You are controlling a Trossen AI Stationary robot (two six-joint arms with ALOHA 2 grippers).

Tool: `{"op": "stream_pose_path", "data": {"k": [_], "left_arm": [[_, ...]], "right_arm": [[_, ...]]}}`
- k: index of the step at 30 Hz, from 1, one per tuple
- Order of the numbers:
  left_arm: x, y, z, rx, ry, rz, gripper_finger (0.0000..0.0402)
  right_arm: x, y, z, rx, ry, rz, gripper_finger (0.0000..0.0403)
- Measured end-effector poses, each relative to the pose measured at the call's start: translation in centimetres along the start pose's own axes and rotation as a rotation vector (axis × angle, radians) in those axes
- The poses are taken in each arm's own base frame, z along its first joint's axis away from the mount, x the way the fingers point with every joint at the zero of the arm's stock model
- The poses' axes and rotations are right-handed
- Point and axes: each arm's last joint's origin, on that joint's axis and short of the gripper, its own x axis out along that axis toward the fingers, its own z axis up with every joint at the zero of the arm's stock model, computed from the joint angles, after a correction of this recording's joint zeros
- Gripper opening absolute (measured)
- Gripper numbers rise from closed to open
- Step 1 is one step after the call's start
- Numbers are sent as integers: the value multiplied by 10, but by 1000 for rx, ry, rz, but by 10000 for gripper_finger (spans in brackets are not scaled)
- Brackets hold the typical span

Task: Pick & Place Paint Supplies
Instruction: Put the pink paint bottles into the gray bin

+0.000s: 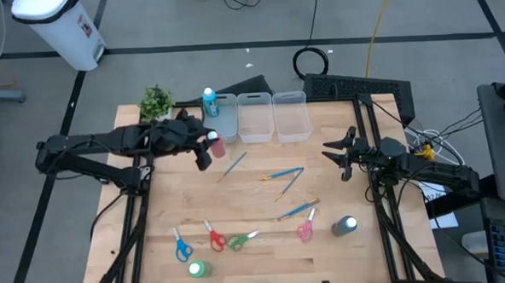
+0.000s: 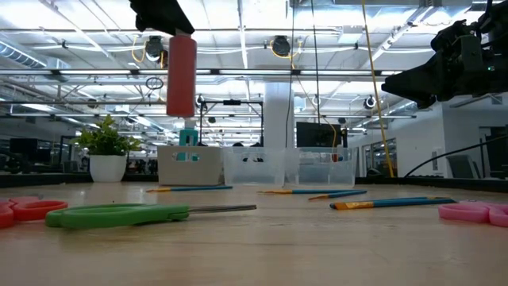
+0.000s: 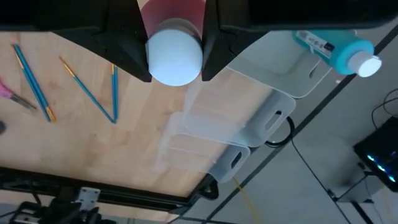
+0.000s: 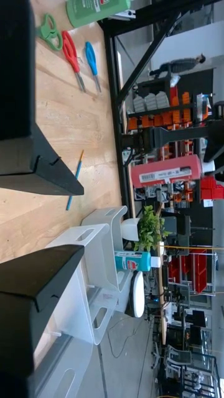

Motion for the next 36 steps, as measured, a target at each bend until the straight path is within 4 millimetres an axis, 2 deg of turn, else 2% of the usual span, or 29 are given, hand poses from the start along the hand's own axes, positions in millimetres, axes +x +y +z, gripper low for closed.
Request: {"op": "stream_pose_path", "data": {"k": [36], "left_arm": [[12, 46, 3, -184, 7, 180, 122]], "right_arm": [[0, 0, 0, 0, 0, 0, 130]]}}
